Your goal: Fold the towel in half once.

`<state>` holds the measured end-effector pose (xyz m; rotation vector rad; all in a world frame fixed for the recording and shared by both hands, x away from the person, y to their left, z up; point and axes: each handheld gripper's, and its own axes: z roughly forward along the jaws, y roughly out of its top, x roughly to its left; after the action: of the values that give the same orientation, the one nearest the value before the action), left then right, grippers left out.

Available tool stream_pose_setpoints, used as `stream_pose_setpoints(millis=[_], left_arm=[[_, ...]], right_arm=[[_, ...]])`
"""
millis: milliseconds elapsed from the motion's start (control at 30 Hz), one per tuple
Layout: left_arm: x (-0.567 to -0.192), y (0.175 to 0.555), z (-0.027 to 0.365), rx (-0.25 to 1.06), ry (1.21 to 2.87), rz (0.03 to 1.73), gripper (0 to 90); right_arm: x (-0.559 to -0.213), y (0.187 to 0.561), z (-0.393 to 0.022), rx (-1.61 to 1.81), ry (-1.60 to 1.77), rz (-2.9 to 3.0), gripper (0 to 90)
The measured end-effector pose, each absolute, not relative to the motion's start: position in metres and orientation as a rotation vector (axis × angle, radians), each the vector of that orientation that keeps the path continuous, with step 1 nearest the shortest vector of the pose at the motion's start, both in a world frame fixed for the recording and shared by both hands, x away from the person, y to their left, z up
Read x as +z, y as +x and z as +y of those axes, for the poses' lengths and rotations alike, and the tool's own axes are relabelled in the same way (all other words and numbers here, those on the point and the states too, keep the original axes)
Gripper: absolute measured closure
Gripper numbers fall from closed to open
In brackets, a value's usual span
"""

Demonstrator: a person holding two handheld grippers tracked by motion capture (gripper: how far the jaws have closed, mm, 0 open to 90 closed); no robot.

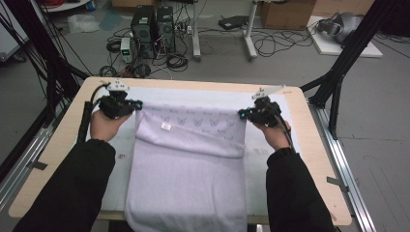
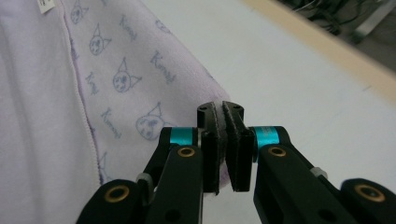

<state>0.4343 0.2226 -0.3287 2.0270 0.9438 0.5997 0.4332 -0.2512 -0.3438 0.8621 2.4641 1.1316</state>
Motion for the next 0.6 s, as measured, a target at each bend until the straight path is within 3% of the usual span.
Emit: stream_pose_setpoints(millis=[100,200,267,333,600], left_arm=[[-0.298,0.449,0.224,0.643,1.989,0.947,86.5],[-0.294,0.457,0.222,0.652,1.961,0.962,83.8],[-0.307,0.460,0.221,0.613,1.995,0.985,70.1],[-0.325,0.457,0.223,0.572,2.009,0.984,67.0],[-0.382,0.437,0.229,0.423,2.042,0.955,62.2]], right_arm=[[-0.313,0.451,-0.250,1.133,0.855,2.423,86.0],[-0.296,0.463,-0.250,1.158,0.860,2.379,84.2],[-0.302,0.467,-0.254,1.155,0.924,2.353,69.8],[-0.316,0.468,-0.260,1.172,0.969,2.374,66.1],[-0.364,0.440,-0.271,1.218,1.007,2.435,61.8]])
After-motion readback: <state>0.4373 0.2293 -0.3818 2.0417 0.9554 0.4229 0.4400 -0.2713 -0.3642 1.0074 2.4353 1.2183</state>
